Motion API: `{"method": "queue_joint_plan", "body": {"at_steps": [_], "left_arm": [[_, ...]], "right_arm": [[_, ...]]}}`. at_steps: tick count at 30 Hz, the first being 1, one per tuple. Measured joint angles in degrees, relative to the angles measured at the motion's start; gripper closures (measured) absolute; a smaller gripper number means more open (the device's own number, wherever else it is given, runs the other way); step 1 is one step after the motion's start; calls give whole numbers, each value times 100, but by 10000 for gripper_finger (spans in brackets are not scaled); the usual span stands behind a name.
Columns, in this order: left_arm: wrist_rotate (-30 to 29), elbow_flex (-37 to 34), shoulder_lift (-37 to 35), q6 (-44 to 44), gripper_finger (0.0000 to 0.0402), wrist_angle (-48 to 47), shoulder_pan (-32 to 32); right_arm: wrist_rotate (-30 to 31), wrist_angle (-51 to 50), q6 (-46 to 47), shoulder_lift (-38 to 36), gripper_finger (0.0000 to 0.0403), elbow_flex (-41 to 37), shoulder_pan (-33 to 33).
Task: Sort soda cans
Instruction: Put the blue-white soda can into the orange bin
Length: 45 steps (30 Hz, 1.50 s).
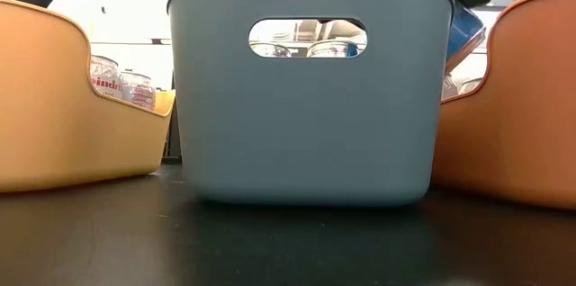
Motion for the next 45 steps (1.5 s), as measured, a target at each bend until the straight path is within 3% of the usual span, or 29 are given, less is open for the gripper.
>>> {"method": "queue_joint_plan", "body": {"at_steps": [12, 26, 35, 40, 42, 45], "left_arm": [[90, 0, 0, 82, 108, 140, 5], [325, 0, 0, 126, 108, 171, -2], [435, 0, 0, 411, 107, 184, -28], [775, 4, 0, 963, 60, 277, -67], [927, 59, -20, 1059, 56, 689, -68], [1046, 76, -107, 1013, 57, 905, -83]], "right_arm": [[-304, -128, 317, 0, 55, 0, -210], [-600, -160, 332, -4, 107, 4, -292], [-607, -209, 441, -4, 112, 4, -155], [-946, -253, 374, 1, 114, 1, -125], [-1142, -328, 434, 27, 119, -20, -96], [-959, -418, 468, 44, 132, -61, -71]]}}
